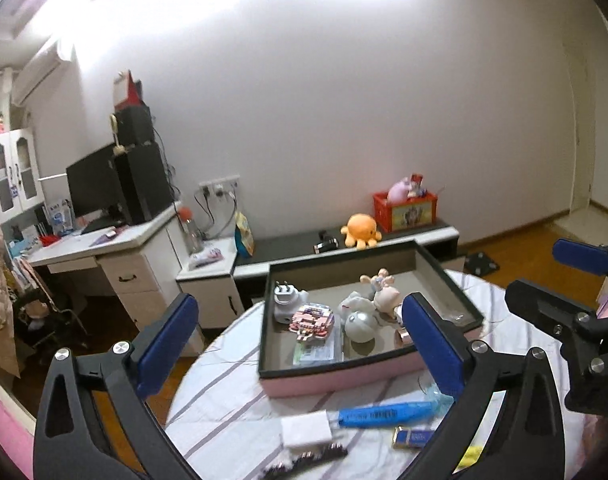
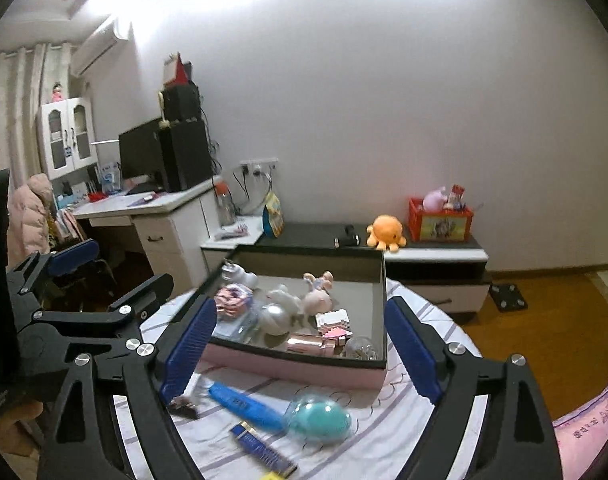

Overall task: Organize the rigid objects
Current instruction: 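Withdraw both tools from the tray and hold them above the bed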

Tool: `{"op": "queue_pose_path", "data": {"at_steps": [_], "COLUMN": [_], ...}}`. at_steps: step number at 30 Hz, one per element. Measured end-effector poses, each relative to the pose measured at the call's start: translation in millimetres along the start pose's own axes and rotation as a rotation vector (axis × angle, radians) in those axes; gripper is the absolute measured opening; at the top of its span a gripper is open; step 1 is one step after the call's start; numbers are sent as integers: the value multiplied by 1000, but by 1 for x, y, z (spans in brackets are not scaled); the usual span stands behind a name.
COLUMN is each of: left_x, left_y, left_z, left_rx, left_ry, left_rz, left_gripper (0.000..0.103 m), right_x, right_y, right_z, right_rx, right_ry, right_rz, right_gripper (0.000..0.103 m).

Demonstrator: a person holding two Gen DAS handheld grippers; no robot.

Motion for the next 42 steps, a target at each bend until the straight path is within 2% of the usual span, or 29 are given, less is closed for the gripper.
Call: {"op": "queue_pose_path", "data": {"at_steps": [2,3,11,16,18,28,42], "left_x": [-26,-36,-128,-169,-181,-213,-226], "left_y": [-7,-9,-19,-16,-15,-15,-11], "left_z": [-1,0,21,40,43,45,44], "left_rx": [-16,-21,-87,-147,-141,-147,-132], "left_ry": [30,41,146,178,193,239,260], "left_rz": [-5,-9,-29,-29,-30,-42,-38], "left_gripper": [103,103,103,103,103,103,103], "right_x": [-20,-30,-113,-150,-161,-199,-211], "right_y": [-7,-11,-44,-60,-64,-76,-72], "right_z": [0,0,12,28,34,41,47], "right_rx": [-11,-15,-45,-51,-39,-55,-50], "right_ry": [30,44,168,222,245,304,320], "right_rz": [1,1,22,20,21,40,40], "right_gripper": [90,103,103,103,103,103,103]}}
Point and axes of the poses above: each gripper's, at about its wrist camera, not at the fingertips, and x roughly the way its jaws point, y to its right, z to its underside, the point moved 1 cm from there along x, roughly the way its jaws point, and after that the axes turned 1 degree about -y, right-handed, at the moved point
